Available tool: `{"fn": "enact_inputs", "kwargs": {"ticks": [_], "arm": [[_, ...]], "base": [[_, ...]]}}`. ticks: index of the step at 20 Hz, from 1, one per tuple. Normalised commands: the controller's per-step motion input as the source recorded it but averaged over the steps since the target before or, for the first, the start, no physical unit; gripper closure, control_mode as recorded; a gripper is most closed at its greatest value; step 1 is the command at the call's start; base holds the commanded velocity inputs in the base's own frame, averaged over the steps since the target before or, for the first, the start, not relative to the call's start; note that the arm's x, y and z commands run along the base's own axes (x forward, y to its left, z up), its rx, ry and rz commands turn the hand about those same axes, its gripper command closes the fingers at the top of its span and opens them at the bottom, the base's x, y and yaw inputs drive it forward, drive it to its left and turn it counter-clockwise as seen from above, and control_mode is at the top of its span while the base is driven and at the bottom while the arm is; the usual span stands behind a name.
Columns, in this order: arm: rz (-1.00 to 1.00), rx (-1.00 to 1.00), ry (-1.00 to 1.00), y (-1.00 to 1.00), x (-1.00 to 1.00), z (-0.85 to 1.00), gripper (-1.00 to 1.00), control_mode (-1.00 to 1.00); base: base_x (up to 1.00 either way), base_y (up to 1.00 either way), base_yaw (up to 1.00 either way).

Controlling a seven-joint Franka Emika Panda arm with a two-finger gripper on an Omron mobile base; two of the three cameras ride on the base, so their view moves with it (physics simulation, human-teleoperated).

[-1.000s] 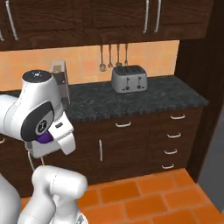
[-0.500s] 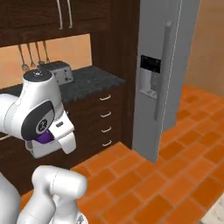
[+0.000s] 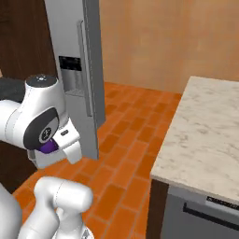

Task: Take the meat container that has the shrimp and place it on the second highest rack of the freezer. Then take the vegetable container that has the eggplant and lemon wedge and place it on the highest rack of the freezer.

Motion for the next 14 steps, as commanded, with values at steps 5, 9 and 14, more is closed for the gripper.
{"fn": "enact_inputs", "kwargs": {"ticks": [5, 9, 14], "arm": [[0.0, 0.0, 0.0, 0.0, 0.0, 0.0, 1.0, 1.0], [0.0, 0.0, 0.0, 0.0, 0.0, 0.0, 1.0, 1.0], [0.0, 0.0, 0.0, 0.0, 0.0, 0.0, 1.0, 1.0]], "base": [[0.6, 0.15, -0.62], [1.0, 0.46, -0.44], [1.0, 0.35, -0.33]]}}
